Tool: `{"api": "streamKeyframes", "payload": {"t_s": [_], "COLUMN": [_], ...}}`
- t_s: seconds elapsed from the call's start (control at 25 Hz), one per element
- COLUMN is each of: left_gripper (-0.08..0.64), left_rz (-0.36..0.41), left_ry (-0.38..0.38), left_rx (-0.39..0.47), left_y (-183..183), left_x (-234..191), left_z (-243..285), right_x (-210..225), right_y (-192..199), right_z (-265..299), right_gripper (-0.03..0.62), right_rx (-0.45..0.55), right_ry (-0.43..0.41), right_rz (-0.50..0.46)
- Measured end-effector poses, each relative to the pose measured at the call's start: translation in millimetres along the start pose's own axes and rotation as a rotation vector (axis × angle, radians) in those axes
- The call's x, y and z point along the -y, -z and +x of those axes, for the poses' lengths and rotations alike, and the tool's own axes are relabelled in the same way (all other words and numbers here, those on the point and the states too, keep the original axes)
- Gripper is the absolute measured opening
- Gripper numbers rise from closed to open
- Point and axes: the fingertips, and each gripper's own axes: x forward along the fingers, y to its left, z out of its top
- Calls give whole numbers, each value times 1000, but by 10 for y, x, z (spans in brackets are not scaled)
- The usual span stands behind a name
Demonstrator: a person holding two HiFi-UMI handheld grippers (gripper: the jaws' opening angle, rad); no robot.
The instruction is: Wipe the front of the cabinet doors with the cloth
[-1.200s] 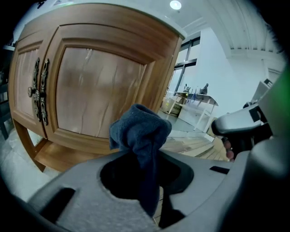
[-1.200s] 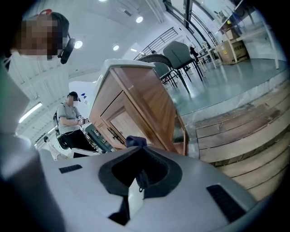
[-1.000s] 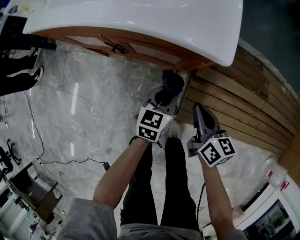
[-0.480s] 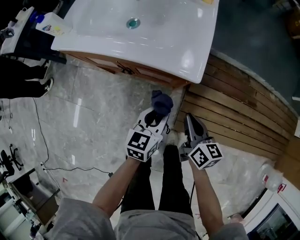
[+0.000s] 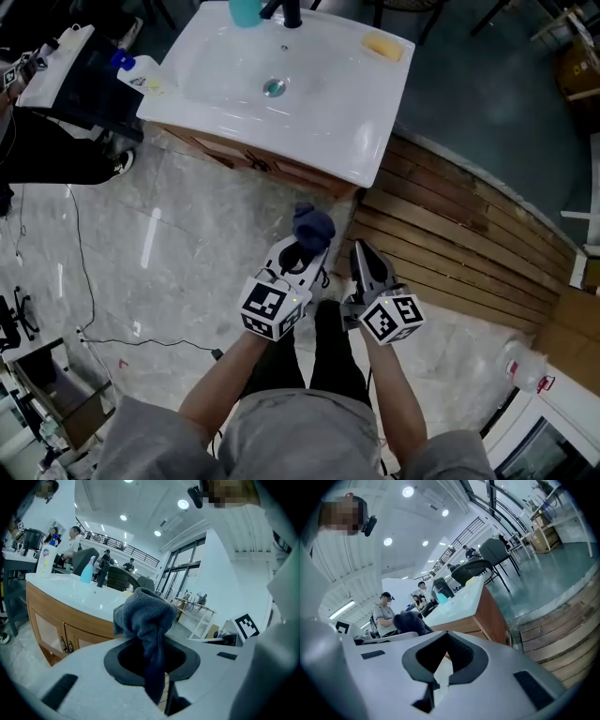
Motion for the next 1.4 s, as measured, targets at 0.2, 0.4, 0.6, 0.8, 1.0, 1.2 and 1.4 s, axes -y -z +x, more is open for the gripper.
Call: {"api": "streamKeyframes", "payload": {"t_s": [0.2, 0.4, 0.6, 0.8, 1.0, 1.2, 1.4], "left_gripper": [78, 80, 78, 78, 78, 78, 80], "left_rz": [7, 27, 67, 83, 117, 140, 155], "left_ry": [-7, -28, -40, -52, -34, -17, -18], "left_rx": [32, 67, 88, 113, 131, 157, 173], "left_y": [-427, -823, -1106, -1324, -1511, -1703, -1792], "left_x": [241, 403, 509, 517, 606, 660, 670], "left_z": [-229, -443, -649, -849, -1026, -1166, -1274], "right_x": [-320, -579, -820, -1074, -1271, -1494, -1666], "right_y": [-388, -671, -852, -1017, -1131, -1206, -1238], "right_z": [-147, -266, -321, -346, -424, -490, -529], "right_gripper": [11, 11, 11, 11, 11, 11, 11], "right_rx": [29, 48, 70, 100, 129, 136, 147], "right_ry": [-41, -88, -129, -161, -165, -161, -174], "right_rz": [-17, -27, -31, -40, -47, -104, -125]}}
